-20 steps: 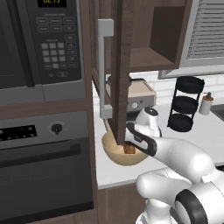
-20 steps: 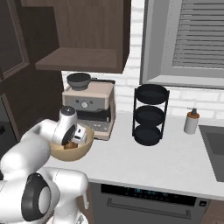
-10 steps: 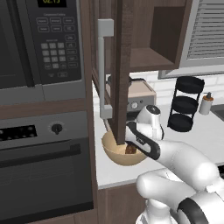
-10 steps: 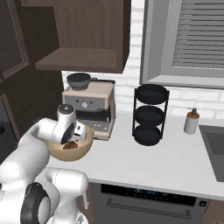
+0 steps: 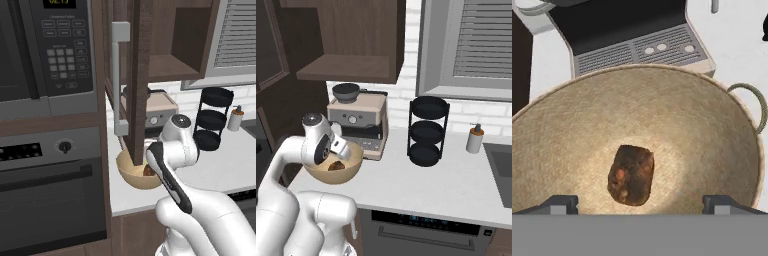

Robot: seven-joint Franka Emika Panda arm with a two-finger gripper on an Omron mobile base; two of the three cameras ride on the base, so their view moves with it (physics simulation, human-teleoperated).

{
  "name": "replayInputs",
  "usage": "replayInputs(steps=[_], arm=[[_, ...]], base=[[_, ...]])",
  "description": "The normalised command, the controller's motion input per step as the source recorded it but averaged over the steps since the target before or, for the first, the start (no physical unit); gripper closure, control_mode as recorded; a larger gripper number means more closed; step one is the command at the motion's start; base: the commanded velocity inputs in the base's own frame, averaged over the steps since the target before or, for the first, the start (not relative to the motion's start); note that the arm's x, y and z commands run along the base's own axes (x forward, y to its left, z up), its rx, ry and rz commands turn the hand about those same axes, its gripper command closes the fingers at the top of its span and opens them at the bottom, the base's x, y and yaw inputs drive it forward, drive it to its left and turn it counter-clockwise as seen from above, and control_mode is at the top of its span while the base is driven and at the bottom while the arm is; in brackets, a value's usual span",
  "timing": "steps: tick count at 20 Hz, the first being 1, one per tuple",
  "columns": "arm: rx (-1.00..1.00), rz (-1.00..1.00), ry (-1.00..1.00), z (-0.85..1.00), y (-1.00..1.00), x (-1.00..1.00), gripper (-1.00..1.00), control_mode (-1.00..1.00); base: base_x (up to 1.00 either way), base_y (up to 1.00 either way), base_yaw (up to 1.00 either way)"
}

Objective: Open the cabinet, pick up the bread from the cabinet and place it in the basket. Then move the basket to the dining counter.

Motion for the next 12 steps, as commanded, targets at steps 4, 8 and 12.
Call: replayInputs(steps=[4, 8, 12], arm=[[0.01, -0.28, 0.07, 0.58, -0.46, -0.25, -1.00, -1.00], [0.11, -0.19, 0.11, 0.38, -0.62, -0.29, -1.00, -1.00], [0.10, -0.08, 0.21, 0.13, -0.51, -0.16, -1.00, -1.00]], base=[[0.00, 0.00, 0.00], [0.00, 0.00, 0.00], [0.00, 0.00, 0.00]])
